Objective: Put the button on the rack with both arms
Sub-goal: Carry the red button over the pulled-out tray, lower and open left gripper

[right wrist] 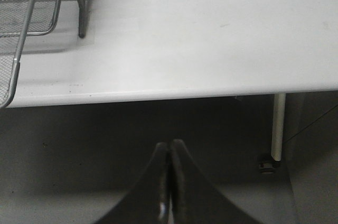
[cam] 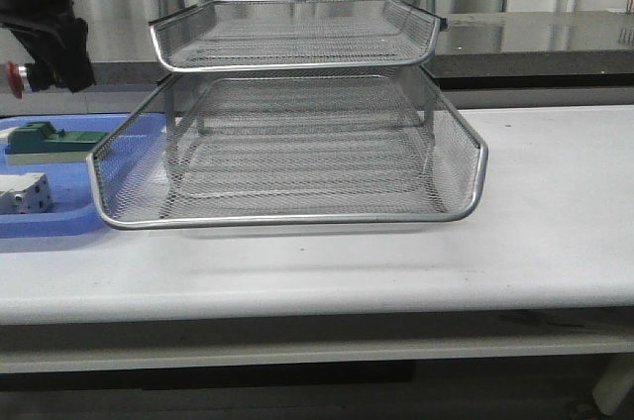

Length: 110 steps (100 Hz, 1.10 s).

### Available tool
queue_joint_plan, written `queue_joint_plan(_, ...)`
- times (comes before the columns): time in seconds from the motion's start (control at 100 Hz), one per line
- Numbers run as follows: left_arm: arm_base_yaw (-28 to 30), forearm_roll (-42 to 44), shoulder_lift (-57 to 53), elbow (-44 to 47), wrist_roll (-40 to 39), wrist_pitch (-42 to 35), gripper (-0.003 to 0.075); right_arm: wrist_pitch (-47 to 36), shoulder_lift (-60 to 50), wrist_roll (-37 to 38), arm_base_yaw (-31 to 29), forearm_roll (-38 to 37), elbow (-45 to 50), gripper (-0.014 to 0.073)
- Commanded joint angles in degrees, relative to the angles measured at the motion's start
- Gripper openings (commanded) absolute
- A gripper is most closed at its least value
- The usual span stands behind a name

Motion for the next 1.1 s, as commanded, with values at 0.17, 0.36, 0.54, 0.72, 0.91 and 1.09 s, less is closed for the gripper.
queue_joint_plan(0.17,-0.04,-7.51,-10.96,-2.01,-0.92,5.21,-0.002,-3.18,0.08,-0.2,-0.06,-1.29,-1.91,-0.0071)
queue_joint_plan(0.36,-0.04,-14.04,-14.87,-2.01,-0.92,10.9,-0.002,-3.18,0.08,-0.2,-0.06,-1.29,-1.91,-0.0071)
queue_joint_plan(0.54,-0.19,-22.51,-17.09,-2.01,-0.92,10.9,-0.002,-3.18,0.08,-0.2,-0.06,-1.29,-1.91,-0.0071)
queue_joint_plan(0.72,-4.85,-25.01,-17.41,-1.8,-0.92,10.9,-0.002,-3.18,0.08,-0.2,-0.06,-1.29,-1.91,-0.0071)
queue_joint_plan(0.91,-14.0,-21.61,-17.41,-0.68,-0.92,10.9,-0.002,-3.18,0.08,-0.2,-0.06,-1.29,-1.91,-0.0071)
queue_joint_plan(1.09,-23.23,-14.68,-16.9,0.05,-0.92,10.9,-0.002,-3.18,0.08,-0.2,-0.06,-1.29,-1.91,-0.0071)
